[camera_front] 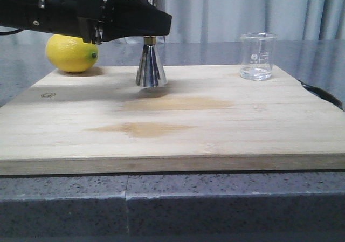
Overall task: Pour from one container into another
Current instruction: 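Withdraw the right gripper and lower the jigger with the left gripper, then set the jigger on the board and release it with the left gripper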
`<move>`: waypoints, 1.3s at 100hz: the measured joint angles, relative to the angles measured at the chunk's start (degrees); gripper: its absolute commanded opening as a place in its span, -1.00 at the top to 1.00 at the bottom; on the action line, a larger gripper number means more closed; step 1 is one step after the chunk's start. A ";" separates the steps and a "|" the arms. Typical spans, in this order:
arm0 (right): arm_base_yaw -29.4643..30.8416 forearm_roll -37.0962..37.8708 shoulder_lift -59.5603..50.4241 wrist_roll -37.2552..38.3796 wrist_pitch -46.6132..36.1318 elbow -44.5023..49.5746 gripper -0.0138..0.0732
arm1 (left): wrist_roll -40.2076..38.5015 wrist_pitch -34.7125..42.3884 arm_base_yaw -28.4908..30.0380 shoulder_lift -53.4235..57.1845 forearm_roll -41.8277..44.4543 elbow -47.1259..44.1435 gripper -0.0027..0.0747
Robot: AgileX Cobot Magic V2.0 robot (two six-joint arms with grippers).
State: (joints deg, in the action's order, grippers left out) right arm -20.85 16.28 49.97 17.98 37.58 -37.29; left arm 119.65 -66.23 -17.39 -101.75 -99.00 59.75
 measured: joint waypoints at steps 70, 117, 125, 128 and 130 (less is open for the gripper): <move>0.00 0.30 0.00 0.00 -0.09 0.00 -0.66 | 1.28 0.00 0.00 0.00 2.97 0.00 0.29; 0.00 0.34 0.00 0.00 -0.09 0.00 -0.66 | 1.31 0.13 0.00 -0.03 5.52 0.00 0.29; 0.00 0.34 0.00 0.00 -0.09 0.00 -0.66 | 1.31 0.22 0.00 -0.03 5.52 0.00 0.29; 0.00 0.43 0.00 0.00 -0.09 0.00 -0.66 | 1.31 0.22 0.00 -0.03 5.52 0.00 0.29; 0.00 0.43 0.00 0.00 -0.09 0.00 -0.66 | 1.31 0.37 0.00 -0.03 5.52 0.00 0.29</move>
State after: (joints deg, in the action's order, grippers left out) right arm -20.85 16.71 49.97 17.98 37.50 -37.29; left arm 120.96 -65.86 -17.39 -101.78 -93.48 59.75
